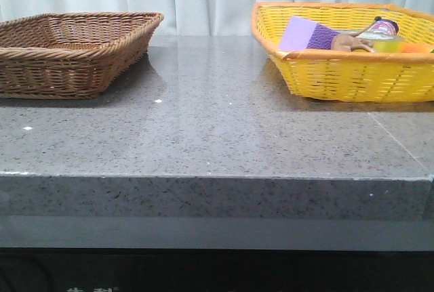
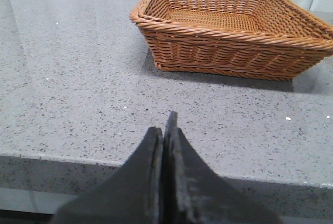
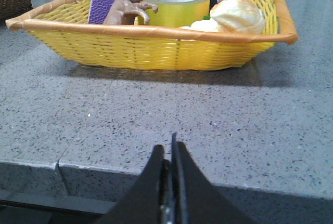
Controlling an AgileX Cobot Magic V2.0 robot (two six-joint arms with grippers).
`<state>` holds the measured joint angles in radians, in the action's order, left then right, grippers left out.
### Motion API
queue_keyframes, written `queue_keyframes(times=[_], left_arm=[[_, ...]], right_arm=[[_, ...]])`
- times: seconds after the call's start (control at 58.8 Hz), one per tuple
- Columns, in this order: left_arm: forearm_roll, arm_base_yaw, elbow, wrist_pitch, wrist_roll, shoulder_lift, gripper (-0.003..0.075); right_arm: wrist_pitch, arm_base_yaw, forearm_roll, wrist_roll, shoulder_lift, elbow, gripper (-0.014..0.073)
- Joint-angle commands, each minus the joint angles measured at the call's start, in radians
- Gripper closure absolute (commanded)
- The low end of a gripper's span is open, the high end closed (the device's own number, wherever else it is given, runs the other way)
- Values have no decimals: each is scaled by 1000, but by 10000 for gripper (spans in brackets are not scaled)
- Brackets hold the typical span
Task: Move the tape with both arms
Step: 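Move the right gripper over the yellow basket toward the tape roll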
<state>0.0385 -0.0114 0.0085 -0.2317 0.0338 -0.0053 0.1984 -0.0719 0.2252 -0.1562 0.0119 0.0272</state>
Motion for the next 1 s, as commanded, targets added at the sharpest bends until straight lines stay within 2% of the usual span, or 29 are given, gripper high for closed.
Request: queue_keyframes(times=[0.0, 0.391, 0.578, 0.766, 0.987], left_arm=[[11, 2, 38, 81, 12, -18, 740], [11, 2, 38, 93, 12, -18, 740], [11, 2, 25, 208, 12, -18, 740], [11, 2, -102, 232, 12, -12, 740], [11, 2, -328, 87, 12, 134, 740]], right_arm=[[-77, 5, 5, -1, 25, -25, 714], [-93, 4, 5, -1, 25, -26, 714], [-163, 4, 5, -1, 25, -37, 714], [-160, 4, 5, -1, 25, -162, 704], [-72, 4, 5, -1, -96, -386, 704]])
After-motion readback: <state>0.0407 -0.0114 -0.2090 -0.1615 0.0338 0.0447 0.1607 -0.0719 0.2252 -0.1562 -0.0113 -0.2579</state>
